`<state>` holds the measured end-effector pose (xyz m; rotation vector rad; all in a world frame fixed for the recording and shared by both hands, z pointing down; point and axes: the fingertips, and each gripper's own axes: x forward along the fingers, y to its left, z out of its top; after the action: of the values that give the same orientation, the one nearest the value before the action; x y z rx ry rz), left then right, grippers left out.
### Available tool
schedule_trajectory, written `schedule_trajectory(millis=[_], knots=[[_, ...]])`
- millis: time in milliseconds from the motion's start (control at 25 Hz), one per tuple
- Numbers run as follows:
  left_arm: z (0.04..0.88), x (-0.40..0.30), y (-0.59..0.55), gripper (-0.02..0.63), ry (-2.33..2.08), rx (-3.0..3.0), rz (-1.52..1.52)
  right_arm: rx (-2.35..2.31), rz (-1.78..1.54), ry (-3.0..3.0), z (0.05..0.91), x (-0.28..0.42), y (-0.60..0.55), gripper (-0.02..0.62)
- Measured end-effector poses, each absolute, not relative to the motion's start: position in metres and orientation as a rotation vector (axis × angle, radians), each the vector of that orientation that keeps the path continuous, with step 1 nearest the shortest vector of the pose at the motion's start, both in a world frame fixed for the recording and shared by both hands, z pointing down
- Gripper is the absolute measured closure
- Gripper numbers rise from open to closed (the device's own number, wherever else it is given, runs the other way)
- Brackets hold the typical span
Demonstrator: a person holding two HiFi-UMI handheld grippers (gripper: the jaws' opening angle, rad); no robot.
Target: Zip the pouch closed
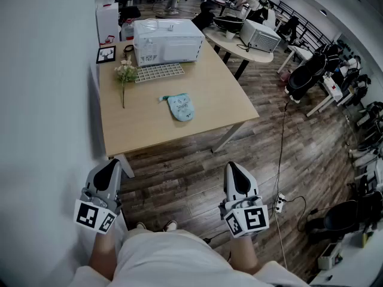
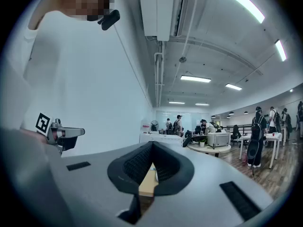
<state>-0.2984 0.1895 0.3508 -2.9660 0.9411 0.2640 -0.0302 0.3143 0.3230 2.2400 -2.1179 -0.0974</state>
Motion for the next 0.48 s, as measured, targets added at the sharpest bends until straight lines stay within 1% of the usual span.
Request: schedule_trajectory(millis=[480], knots=[[0.3530, -0.2902, 0.1877, 0.591, 0.942, -2.981, 0.267, 2.176, -0.043, -2.187, 0.3328, -0.0303, 0.3072, 0.595]])
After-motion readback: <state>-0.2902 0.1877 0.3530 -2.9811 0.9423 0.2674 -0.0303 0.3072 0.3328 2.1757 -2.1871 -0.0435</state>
